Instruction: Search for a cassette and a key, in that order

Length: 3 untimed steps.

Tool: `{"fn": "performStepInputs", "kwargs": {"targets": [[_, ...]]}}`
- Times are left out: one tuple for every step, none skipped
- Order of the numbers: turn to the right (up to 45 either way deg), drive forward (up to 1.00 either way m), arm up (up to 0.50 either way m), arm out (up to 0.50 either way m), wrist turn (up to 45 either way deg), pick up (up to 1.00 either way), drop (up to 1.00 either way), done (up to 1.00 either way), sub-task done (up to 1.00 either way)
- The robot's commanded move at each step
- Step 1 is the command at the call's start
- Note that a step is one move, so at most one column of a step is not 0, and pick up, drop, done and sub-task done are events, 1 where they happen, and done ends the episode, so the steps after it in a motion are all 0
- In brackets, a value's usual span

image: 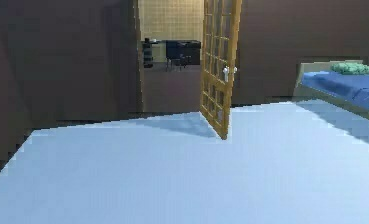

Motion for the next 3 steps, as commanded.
{"fn": "performStepInputs", "kwargs": {"targets": [[0.0, 1.00, 0.00, 0.00, 0.0, 0.00, 0.00, 0.00, 0.00], [0.0, 1.00, 0.00, 0.00, 0.0, 0.00, 0.00, 0.00, 0.00], [-3.0, 0.00, 0.00, 0.00, 0.0, 0.00, 0.00, 0.00, 0.00]]}}
